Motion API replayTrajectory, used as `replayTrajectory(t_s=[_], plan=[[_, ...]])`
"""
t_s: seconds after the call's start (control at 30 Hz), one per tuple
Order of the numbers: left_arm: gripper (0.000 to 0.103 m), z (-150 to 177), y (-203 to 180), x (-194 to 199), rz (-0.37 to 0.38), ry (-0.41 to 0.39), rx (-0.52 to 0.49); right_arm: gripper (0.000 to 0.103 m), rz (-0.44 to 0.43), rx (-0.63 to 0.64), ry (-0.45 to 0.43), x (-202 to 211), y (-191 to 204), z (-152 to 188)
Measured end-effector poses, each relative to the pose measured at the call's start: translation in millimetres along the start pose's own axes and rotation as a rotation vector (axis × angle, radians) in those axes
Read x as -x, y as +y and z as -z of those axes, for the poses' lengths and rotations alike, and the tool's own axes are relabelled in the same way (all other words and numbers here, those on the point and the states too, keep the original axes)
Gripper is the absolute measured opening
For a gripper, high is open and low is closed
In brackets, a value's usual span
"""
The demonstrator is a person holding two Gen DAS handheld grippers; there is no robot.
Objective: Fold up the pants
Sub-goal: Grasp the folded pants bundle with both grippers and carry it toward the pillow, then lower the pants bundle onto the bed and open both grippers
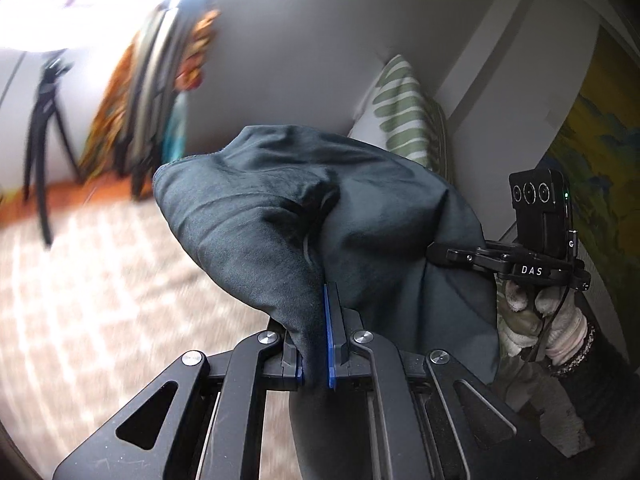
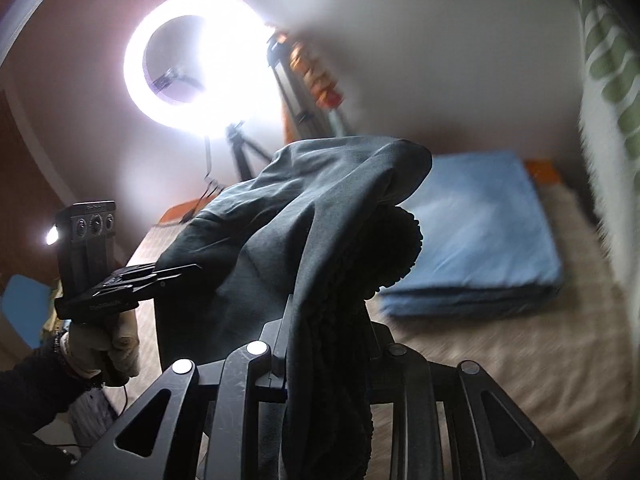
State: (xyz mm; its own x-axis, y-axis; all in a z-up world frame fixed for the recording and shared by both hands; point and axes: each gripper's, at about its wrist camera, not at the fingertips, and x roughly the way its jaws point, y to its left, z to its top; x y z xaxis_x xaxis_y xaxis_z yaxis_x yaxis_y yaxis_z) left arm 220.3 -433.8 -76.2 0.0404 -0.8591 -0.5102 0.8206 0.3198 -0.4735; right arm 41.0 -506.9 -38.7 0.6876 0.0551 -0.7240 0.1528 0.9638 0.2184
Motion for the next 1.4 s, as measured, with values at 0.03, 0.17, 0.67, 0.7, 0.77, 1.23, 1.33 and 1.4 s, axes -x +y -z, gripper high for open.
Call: replayTrajectory(t_s=[0.03, 0.17, 0.67, 0.7, 0.77, 1.23, 1.33, 1.4], plan=[[0.006, -7, -2, -5, 0.003, -0.005, -0.01, 0.023, 0.011, 0.005, -0.006, 2, -5, -6], [0.006, -39, -9, -34, 0.019, -0.024, -0.045, 0.023, 0.069, 0.025, -0.029, 6, -29, -37], [0.006, -101, 8, -143, -0.008, -0.025, -0.073, 0.023, 0.173, 0.071, -0.025, -53, -132, -121], [0.006, -102, 11, -148, -0.01, -0.02, -0.067, 0.023, 0.178, 0.074, -0.015, -60, -139, -124], [0.006, -101, 15, -161, -0.018, -0.008, -0.058, 0.023, 0.189, 0.088, 0.007, -73, -150, -127], [0.015, -85, 62, -185, -0.194, 0.1, 0.063, 0.035, 0.455, 0.047, 0.073, -108, -217, -104], [0.023, -86, 60, -178, -0.224, 0.102, 0.033, 0.042, 0.467, 0.027, 0.046, -95, -211, -99], [0.024, -85, 59, -166, -0.226, 0.099, 0.019, 0.052, 0.472, 0.016, 0.02, -87, -206, -96]])
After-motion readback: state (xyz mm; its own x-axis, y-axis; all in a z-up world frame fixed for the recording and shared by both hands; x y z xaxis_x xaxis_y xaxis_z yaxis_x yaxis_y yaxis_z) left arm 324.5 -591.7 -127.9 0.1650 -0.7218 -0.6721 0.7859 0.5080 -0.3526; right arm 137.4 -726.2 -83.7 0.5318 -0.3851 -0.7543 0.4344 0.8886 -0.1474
